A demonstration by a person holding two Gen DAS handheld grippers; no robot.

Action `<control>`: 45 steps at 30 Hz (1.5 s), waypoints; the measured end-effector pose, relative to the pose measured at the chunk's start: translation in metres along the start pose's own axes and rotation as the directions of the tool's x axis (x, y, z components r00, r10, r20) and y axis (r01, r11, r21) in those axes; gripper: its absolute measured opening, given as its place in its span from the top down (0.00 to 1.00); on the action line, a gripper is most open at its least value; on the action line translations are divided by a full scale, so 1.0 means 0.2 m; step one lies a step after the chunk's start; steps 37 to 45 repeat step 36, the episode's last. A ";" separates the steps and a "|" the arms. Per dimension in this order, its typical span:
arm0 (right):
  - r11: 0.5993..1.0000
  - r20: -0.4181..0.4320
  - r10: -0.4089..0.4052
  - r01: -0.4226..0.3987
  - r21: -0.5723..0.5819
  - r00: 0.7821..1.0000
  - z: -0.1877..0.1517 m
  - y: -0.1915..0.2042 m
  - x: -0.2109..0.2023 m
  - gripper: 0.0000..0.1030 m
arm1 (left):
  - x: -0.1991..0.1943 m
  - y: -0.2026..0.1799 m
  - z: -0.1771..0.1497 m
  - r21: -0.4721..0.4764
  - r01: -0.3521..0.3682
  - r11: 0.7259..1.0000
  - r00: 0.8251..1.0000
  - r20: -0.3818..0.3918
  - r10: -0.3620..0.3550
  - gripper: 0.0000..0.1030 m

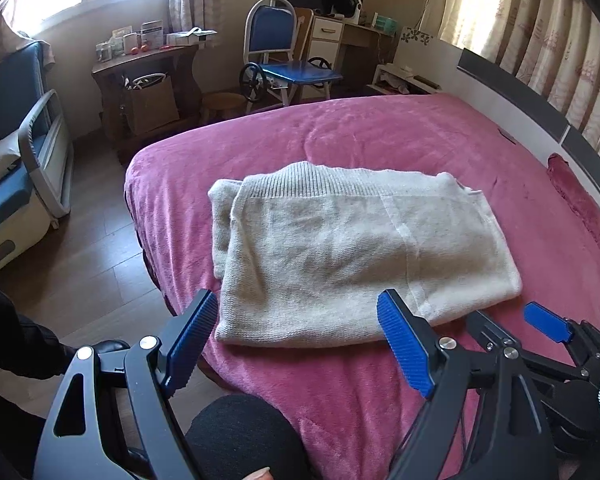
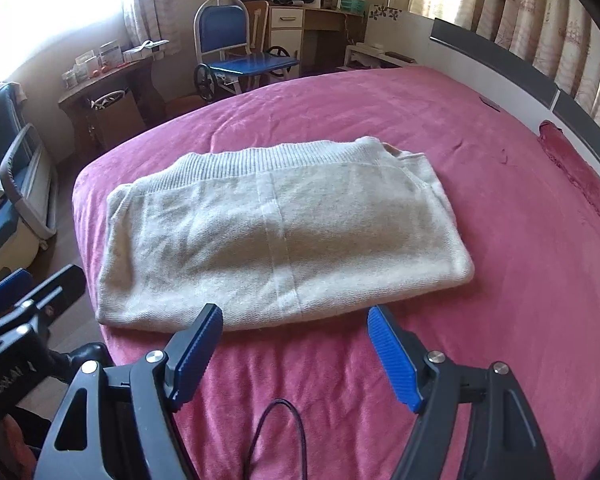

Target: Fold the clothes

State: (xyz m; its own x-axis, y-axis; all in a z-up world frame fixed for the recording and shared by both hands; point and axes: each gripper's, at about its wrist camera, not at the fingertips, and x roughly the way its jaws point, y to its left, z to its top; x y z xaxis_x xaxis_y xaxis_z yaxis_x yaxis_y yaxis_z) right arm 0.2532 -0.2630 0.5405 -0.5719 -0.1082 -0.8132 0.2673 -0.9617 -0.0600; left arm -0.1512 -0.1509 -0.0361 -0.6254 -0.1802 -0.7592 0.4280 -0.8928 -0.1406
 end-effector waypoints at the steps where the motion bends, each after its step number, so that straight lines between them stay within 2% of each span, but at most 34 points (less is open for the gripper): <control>1: 1.000 0.001 -0.001 0.001 0.002 1.000 0.06 -0.04 0.12 0.25 | 0.00 0.00 0.00 0.000 0.001 1.000 1.000 -0.002 -0.001 0.18; 2: 1.000 0.002 0.000 0.000 0.006 1.000 0.12 -0.10 0.25 0.25 | 0.00 0.00 0.00 -0.001 0.003 1.000 1.000 -0.005 -0.003 0.18; 5: 1.000 0.002 0.011 -0.011 0.005 1.000 0.20 -0.20 0.46 0.25 | 0.01 0.01 0.00 -0.008 0.009 1.000 1.000 -0.010 -0.009 0.18; 8: 1.000 0.000 0.014 -0.014 0.001 1.000 0.21 -0.29 0.59 0.25 | 0.02 0.02 0.00 -0.015 0.016 1.000 1.000 -0.016 -0.016 0.18; 18: 1.000 0.004 0.001 -0.001 -0.019 1.000 0.19 -0.40 0.60 0.25 | 0.03 0.03 0.01 -0.021 0.025 0.999 0.999 -0.022 -0.026 0.18; 23: 1.000 0.020 0.000 0.001 -0.012 1.000 0.21 -0.42 0.62 0.25 | 0.03 0.06 0.04 -0.079 0.083 0.993 0.996 -0.033 -0.086 0.18; 27: 1.000 0.014 0.001 -0.001 -0.010 1.000 0.22 -0.43 0.68 0.25 | 0.00 0.04 0.05 -0.040 0.019 0.999 1.000 0.013 -0.019 0.18; 31: 1.000 0.004 -0.001 0.001 -0.009 1.000 0.23 -0.42 0.74 0.25 | 0.01 0.04 0.04 -0.048 0.058 0.997 0.998 0.018 -0.057 0.18; 45: 1.000 0.002 0.008 -0.008 -0.005 1.000 0.24 -0.42 0.80 0.25 | 0.03 0.02 0.03 -0.029 0.038 0.999 0.999 0.004 -0.037 0.18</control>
